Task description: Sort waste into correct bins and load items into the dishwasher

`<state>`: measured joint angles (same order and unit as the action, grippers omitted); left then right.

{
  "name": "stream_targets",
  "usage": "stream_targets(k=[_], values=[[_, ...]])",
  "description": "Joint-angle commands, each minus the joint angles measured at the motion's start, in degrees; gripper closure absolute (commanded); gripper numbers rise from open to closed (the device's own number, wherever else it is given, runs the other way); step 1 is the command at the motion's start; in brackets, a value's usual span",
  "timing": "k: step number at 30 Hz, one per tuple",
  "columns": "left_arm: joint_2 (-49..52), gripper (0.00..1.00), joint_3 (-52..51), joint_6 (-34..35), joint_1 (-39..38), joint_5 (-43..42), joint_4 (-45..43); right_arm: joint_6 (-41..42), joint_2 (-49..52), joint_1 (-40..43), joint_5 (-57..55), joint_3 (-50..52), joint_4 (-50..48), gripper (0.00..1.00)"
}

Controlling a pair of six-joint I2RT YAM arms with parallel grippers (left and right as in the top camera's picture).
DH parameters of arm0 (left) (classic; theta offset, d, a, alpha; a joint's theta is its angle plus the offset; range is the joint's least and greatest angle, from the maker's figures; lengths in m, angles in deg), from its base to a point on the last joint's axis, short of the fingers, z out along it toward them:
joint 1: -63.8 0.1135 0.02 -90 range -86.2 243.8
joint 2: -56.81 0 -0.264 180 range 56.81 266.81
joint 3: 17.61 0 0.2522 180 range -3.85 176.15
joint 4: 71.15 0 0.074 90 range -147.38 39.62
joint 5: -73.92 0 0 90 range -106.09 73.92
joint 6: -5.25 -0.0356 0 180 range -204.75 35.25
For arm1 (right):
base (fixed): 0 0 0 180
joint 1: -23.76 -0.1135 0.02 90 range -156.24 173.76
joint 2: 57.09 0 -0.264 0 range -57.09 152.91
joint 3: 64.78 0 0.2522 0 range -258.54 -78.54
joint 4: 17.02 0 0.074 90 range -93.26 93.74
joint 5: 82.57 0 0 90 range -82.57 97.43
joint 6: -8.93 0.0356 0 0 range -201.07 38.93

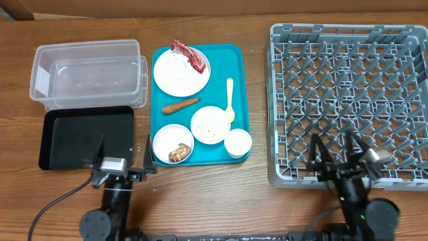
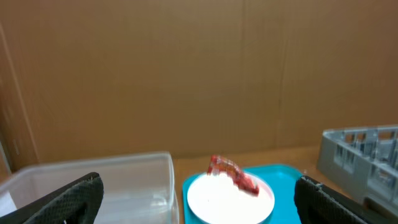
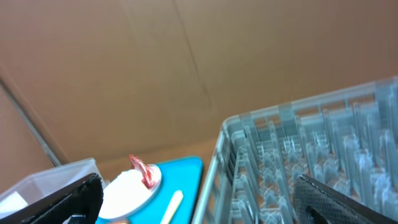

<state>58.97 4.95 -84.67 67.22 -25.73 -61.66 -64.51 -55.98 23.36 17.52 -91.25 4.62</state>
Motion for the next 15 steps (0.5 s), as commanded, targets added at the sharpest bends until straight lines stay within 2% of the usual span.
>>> stream_targets(k=[1, 8, 15], values=[[3.78, 0.00, 6.97, 0.79, 0.33, -0.94, 1.25, -5.60, 1.95, -0.24, 0.66, -7.56, 2.34, 0.00], [21.09, 0.00, 22.82, 0.74, 0.31, -5.55, 6.14, -6.75, 11.82, -0.24, 0.52, -21.35, 12.41, 0.00], [42.60, 0.00, 46.49, 0.81, 0.22, -9.99, 20.96, -6.73, 23.96, -0.24, 0.94, -35.21, 22.58, 0.00]])
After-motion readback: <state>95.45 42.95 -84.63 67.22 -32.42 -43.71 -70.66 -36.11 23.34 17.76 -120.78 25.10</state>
